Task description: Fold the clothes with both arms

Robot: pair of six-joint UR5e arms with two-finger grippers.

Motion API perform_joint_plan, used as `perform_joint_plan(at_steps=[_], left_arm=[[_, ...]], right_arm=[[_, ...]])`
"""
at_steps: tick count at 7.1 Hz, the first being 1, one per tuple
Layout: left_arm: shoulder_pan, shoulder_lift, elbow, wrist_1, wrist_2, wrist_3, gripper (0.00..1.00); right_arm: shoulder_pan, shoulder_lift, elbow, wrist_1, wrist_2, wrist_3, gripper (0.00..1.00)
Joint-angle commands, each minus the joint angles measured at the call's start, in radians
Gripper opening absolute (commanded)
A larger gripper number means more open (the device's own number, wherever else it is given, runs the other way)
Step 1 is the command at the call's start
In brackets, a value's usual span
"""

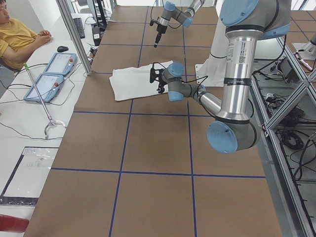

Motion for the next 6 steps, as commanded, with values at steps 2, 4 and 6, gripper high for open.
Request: perform_joint_plan(at_steps=[2, 4, 6], left_arm=[[0.228, -0.029, 0.012, 0.003, 0.194, -0.197, 0.92], [0.257, -0.077, 0.082, 0.005, 0.196, -0.223, 0.83], [0.259, -0.098, 0.11, 0.005, 0.196, -0.222, 0.83]], right_arm=[[-0.001, -0.002, 0.002, 0.001, -0.001, 0.007, 1.0], [-0.001, -0.002, 0.001, 0.001, -0.003, 0.007, 1.0], [-0.001, -0.002, -0.001, 0.001, -0.008, 0.007, 1.0]])
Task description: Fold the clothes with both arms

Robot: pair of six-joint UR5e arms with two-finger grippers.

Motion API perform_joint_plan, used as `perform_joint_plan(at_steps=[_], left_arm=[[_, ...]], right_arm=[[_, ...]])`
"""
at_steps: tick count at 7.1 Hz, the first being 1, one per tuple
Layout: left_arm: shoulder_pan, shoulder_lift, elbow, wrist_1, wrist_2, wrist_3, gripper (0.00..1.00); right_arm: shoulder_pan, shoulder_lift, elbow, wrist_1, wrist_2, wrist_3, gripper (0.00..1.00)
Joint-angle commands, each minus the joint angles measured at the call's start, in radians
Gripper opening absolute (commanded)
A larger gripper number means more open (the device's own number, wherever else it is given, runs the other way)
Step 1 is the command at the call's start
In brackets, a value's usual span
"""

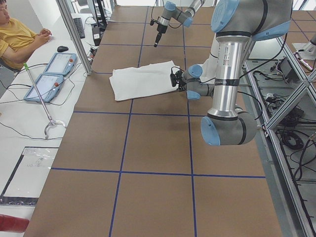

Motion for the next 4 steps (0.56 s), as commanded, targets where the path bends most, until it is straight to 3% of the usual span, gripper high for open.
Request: perform_joint_plan(at_steps=[1, 4], left_arm=[[0.008, -0.009, 0.014, 0.006, -0.001, 0.0, 0.84], [0.026, -0.017, 0.014, 0.026, -0.001, 0.0, 0.84]], right_arm=[[0.0, -0.002, -0.003, -0.002, -0.002, 0.0, 1.0], [0.0, -0.002, -0.004, -0.002, -0.002, 0.0, 1.0]])
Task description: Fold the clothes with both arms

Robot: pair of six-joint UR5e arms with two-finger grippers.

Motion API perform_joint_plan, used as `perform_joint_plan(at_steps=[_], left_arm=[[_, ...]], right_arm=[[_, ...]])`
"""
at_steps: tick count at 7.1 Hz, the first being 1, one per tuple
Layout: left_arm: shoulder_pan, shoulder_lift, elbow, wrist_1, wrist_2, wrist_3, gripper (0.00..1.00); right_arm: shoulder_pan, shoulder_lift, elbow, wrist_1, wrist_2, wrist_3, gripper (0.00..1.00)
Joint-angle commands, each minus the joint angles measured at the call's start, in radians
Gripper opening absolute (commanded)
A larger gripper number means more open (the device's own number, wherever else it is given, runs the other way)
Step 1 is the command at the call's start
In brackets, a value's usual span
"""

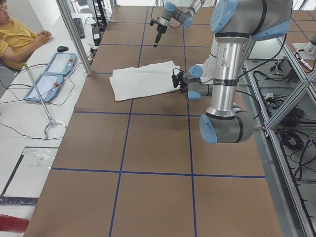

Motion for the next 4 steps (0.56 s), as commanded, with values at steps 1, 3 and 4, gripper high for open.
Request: perform_joint_plan(at_steps=[1, 3, 4], left_arm=[[0.004, -0.002, -0.001, 0.004, 0.001, -0.003, 0.59], [0.004, -0.002, -0.004, 0.004, 0.0, -0.005, 0.04], [0.005, -0.002, -0.004, 0.004, 0.001, -0.003, 0.01]], right_arm=[[-0.002, 0.0, -0.002, 0.001, 0.0, 0.0, 1.0], [0.0, 0.0, 0.0, 0.0, -0.002, 0.0, 1.0], [-0.002, 0.0, -0.002, 0.0, -0.003, 0.0, 1.0]])
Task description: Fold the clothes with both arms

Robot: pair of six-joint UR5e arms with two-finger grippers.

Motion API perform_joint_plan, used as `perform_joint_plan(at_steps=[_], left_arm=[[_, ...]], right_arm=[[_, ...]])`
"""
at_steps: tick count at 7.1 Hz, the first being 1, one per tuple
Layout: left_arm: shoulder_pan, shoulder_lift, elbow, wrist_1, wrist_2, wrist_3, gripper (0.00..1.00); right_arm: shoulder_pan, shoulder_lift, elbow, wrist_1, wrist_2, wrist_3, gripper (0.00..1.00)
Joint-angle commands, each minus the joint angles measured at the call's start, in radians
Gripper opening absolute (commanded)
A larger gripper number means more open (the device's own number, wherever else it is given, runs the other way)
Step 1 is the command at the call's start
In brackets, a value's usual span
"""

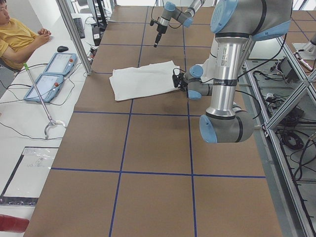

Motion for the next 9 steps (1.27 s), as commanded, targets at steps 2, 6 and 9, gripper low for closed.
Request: perform_joint_plan(at_steps=[2, 6, 9], left_arm=[[0.0, 0.0, -0.01, 0.0, 0.001, 0.001, 0.0], [0.0, 0.0, -0.019, 0.0, 0.003, 0.001, 0.0], [0.0, -0.002, -0.021, -0.001, 0.003, 0.001, 0.0]], right_arm=[[-0.028, 0.002, -0.003, -0.009, -0.041, 0.024, 1.0], [-0.233, 0.154, -0.003, -0.339, -0.192, 0.459, 0.91], [-0.339, 0.21, -0.016, -0.478, -0.236, 0.639, 0.83]])
